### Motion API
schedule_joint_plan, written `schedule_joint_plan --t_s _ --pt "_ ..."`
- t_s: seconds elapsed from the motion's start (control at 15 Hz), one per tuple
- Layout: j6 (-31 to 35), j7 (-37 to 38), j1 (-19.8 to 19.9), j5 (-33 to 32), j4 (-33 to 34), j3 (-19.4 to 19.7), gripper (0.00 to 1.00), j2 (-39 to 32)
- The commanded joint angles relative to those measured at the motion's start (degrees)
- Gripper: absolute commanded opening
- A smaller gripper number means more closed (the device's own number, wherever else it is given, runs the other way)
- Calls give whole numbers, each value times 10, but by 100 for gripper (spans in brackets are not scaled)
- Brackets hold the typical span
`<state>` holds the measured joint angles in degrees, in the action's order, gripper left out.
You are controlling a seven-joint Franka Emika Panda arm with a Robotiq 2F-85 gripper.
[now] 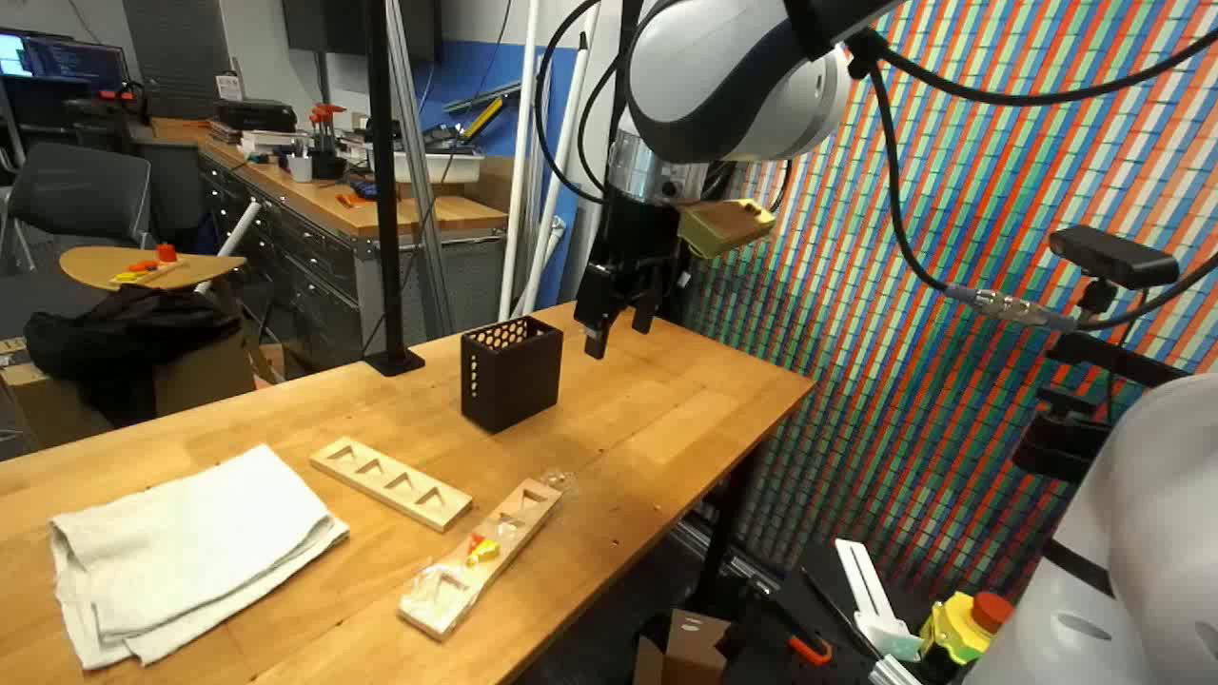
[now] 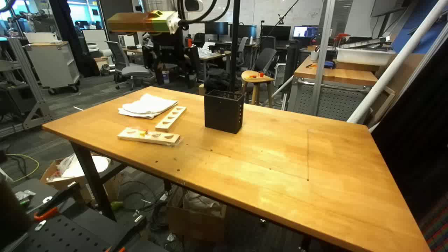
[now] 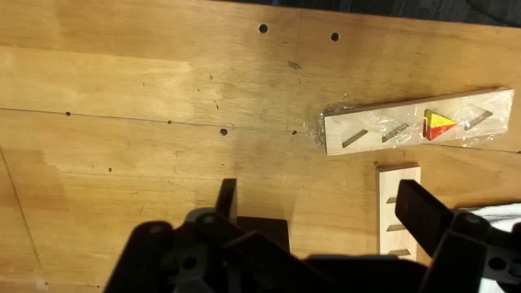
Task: Put the white towel in the black box
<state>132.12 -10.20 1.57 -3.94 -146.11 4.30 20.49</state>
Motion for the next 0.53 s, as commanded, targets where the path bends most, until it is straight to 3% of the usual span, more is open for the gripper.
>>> schedule_joint_plan --t_s 0.0,0.47 --pt "-1 0 1 0 2 -1 100 0" --pt "-1 0 1 0 5 -1 100 2"
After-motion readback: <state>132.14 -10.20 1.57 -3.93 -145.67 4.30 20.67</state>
